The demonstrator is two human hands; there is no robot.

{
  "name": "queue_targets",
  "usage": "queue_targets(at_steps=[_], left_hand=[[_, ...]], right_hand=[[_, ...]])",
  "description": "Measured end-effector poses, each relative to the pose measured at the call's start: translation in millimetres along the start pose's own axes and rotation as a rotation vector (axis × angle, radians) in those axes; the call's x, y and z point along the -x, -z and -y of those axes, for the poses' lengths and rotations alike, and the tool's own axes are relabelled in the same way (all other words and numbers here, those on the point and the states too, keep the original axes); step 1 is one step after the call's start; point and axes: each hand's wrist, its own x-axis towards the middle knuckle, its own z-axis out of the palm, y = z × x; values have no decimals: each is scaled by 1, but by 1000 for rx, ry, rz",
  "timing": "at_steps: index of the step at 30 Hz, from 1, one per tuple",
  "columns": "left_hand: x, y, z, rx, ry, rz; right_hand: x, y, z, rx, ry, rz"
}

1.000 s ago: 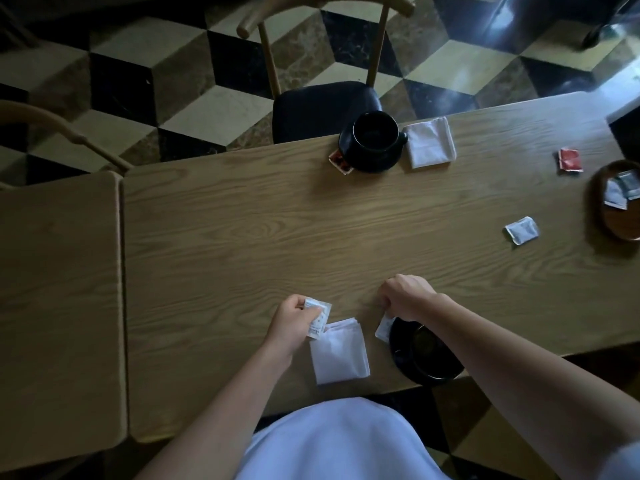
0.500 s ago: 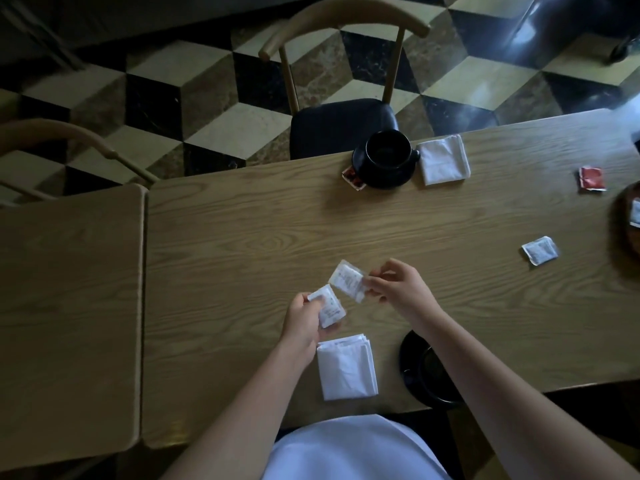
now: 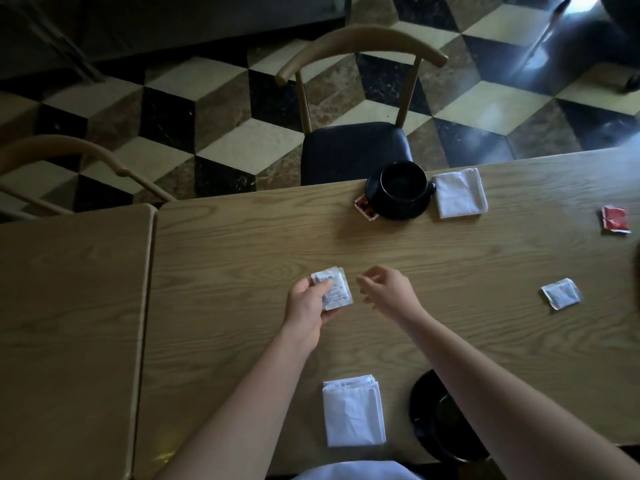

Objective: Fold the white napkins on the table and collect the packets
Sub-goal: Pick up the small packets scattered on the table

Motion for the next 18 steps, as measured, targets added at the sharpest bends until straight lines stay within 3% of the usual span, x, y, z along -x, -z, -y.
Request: queue_targets(at_steps=[4, 7, 10, 18], left_hand=[[-23, -5, -20, 17, -8, -13], [-36, -2, -27, 34, -19, -34], [-45, 2, -30, 44, -16, -56], [-52, 15, -23, 55, 19, -49]], right_hand=[[-77, 12, 22, 493, 95, -81], [-126, 6, 42, 772, 172, -26], [-151, 0, 51, 996, 114, 28], [-144, -9, 33, 937, 109, 20]])
